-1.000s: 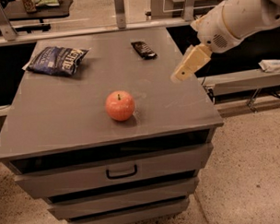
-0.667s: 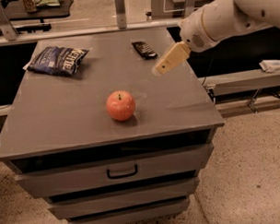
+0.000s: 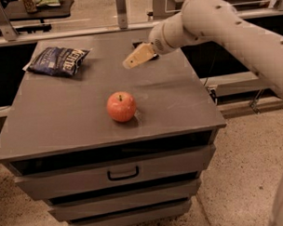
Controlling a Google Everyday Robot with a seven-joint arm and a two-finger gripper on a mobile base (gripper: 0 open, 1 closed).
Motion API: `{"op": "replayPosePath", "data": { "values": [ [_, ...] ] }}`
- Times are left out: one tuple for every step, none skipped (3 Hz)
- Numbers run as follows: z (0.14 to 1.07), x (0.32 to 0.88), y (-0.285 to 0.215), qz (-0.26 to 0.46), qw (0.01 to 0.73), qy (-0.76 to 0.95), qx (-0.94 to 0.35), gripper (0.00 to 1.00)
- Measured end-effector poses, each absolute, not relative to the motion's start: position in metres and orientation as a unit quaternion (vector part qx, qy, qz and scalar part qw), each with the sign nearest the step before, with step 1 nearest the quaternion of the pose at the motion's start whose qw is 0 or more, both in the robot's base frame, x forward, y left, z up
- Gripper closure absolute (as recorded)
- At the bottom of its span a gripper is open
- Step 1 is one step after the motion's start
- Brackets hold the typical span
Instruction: Move rxbar chocolate near apple
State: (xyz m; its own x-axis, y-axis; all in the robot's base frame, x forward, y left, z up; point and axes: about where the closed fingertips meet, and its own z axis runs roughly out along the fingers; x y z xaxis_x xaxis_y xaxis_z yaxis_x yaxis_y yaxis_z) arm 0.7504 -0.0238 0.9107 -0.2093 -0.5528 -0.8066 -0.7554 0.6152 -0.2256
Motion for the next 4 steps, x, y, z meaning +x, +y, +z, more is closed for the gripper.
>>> {"op": "replayPosePath", "data": {
  "values": [
    [0.884,0.785,-0.021,0.095,0.462,0.783,-0.405,0.00],
    [0.866,0.812,-0.026,0.092,0.467,0.791,-0.385,0.00],
    [0.863,0.833,-0.042,0.098,0.484,0.793,-0.355,0.00],
    [0.861,0.844,-0.054,0.113,0.494,0.796,-0.330,0.19]
  ]
}}
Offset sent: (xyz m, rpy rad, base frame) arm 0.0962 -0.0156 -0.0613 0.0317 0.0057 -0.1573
